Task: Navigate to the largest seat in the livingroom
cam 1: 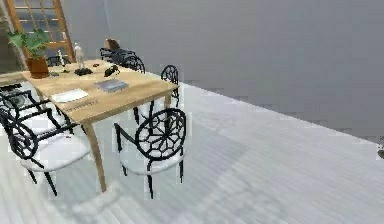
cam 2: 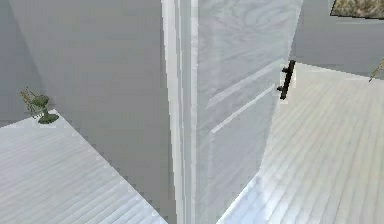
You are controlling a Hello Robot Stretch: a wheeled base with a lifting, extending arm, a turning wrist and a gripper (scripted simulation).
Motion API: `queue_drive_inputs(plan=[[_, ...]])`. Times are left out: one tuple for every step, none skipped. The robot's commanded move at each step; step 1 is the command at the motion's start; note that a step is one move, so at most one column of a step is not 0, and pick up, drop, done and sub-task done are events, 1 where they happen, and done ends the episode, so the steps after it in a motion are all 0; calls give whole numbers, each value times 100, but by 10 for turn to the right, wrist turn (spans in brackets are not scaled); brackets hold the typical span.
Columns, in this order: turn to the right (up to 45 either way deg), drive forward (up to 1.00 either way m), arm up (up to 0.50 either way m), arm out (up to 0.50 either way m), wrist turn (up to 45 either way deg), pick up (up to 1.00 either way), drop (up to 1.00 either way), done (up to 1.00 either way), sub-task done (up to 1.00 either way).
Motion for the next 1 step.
queue_drive_inputs(plan=[[0, 45, 0, 0, 0, 0, 0, 0, 0]])
